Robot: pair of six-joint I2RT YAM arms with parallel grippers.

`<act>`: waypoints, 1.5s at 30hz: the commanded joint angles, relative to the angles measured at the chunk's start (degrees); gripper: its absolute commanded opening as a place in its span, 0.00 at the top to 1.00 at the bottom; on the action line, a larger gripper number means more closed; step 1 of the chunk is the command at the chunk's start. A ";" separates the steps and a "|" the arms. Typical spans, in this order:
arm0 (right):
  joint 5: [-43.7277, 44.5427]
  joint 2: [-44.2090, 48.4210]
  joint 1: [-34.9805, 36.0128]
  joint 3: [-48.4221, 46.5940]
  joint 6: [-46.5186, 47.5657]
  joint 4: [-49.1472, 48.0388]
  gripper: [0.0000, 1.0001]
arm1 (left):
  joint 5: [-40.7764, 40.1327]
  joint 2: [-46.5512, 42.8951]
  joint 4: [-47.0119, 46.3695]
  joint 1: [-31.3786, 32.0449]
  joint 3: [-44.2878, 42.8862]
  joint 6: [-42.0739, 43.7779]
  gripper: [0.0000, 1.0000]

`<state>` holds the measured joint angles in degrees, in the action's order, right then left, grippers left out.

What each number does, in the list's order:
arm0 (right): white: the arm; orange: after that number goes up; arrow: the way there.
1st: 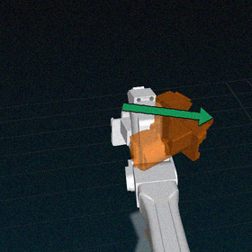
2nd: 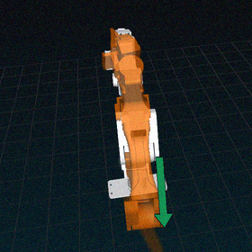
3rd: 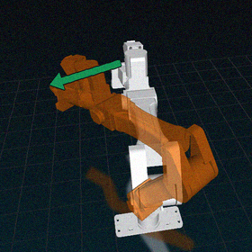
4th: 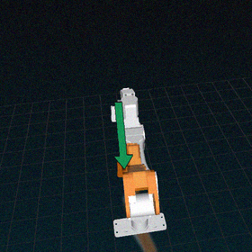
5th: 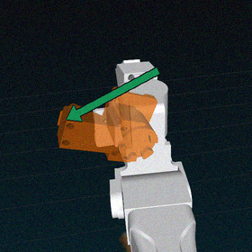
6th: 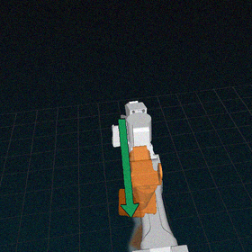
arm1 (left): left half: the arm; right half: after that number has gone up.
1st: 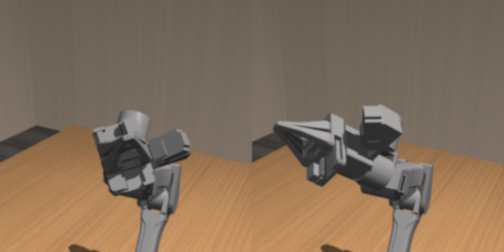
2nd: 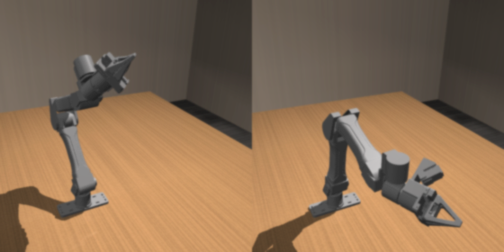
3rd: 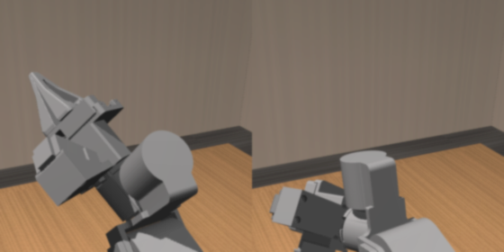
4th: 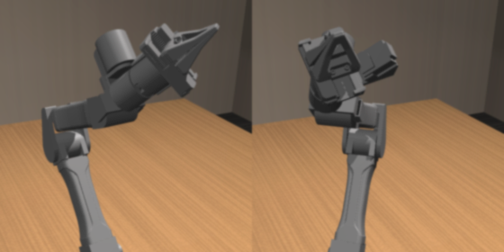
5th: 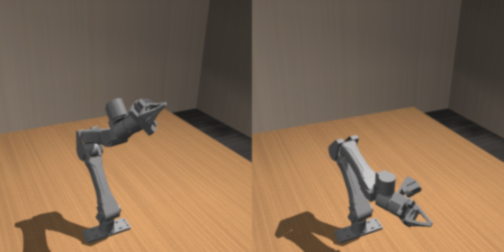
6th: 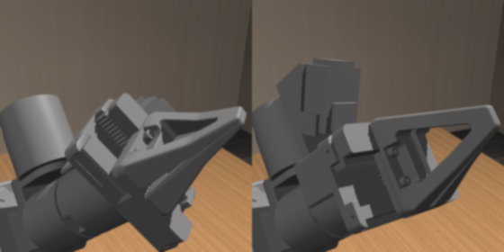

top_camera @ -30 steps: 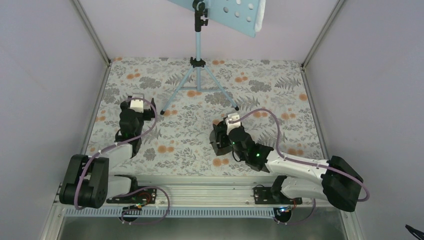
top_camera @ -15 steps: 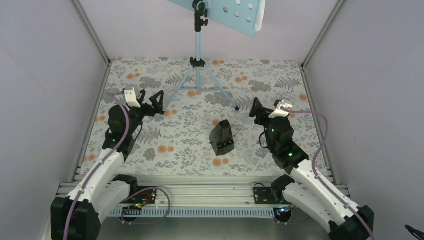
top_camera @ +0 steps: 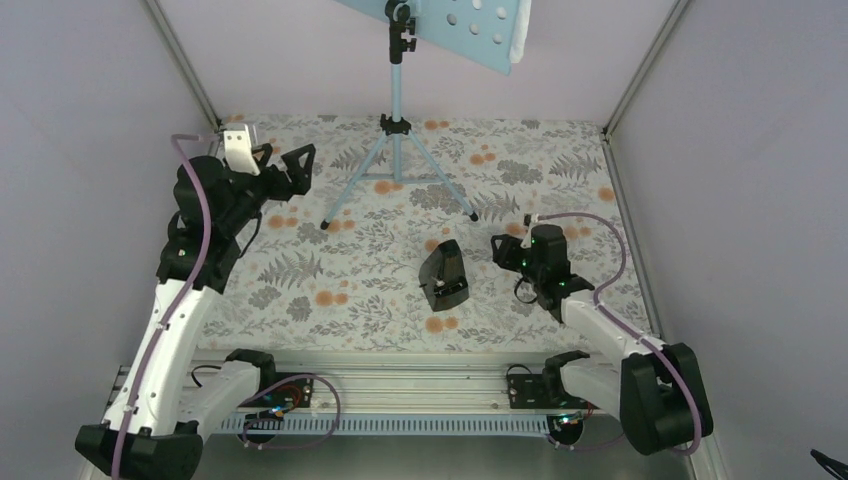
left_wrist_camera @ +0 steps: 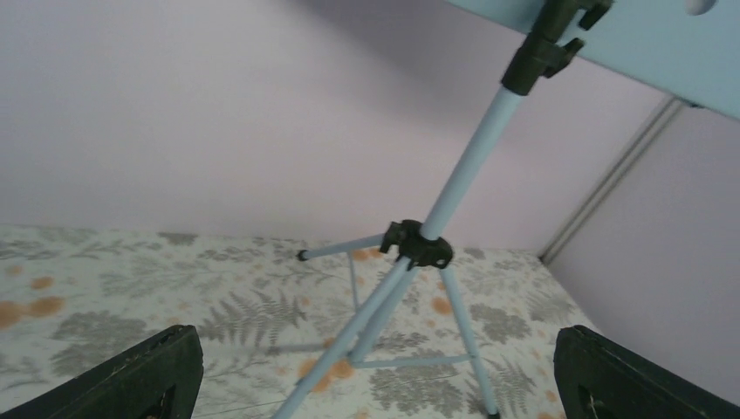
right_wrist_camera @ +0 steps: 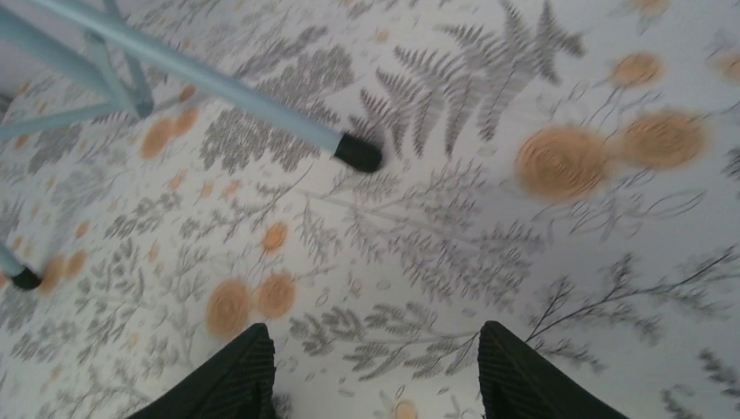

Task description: Pack up the instrument practice props

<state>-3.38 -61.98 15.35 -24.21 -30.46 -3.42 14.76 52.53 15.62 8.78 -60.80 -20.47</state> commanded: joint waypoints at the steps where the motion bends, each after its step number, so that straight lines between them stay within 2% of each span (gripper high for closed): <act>1: -8.41 -1.06 0.73 2.32 -1.17 -4.21 0.47 | -8.66 -1.95 5.52 -0.23 -0.81 5.23 0.00; 7: -11.03 -2.07 2.91 3.80 0.91 -5.41 0.51 | -18.64 -7.41 -2.34 -0.21 6.50 11.85 0.00; 13: -12.05 -4.87 9.16 5.18 1.48 -8.69 0.57 | -21.36 -10.56 -3.45 -0.69 9.84 15.84 0.00; 20: -12.67 -9.86 22.14 6.26 -1.54 -13.64 0.63 | -21.39 -12.15 -3.62 -0.69 10.78 16.38 0.00; 28: -11.39 -13.29 35.45 5.87 -4.82 -23.79 0.60 | -20.97 -11.74 -3.45 -0.69 11.02 16.42 0.00; 31: -8.62 -10.52 36.15 6.36 -4.73 -23.91 0.56 | -21.00 -11.92 -3.62 -0.69 11.39 16.33 0.00; 36: -2.63 0.46 35.06 7.40 -0.38 -18.70 0.33 | -20.43 -11.83 -3.93 -0.69 11.73 16.15 0.00; 39: -4.49 7.26 34.58 5.46 5.79 -15.34 0.21 | -20.07 -11.79 -4.02 -0.69 11.84 16.16 0.00; 42: -9.24 10.87 34.60 3.01 11.01 -13.98 0.02 | -20.18 -11.74 -4.03 -0.69 11.84 16.16 0.00; 45: -14.50 11.20 34.66 1.29 15.15 -15.03 0.00 | -20.29 -11.75 -4.02 -0.67 11.91 16.24 0.00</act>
<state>-11.62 -51.64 50.17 -19.88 -23.75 -18.63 -5.58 41.08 12.49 8.36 -49.34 -4.93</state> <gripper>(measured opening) 0.992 1.000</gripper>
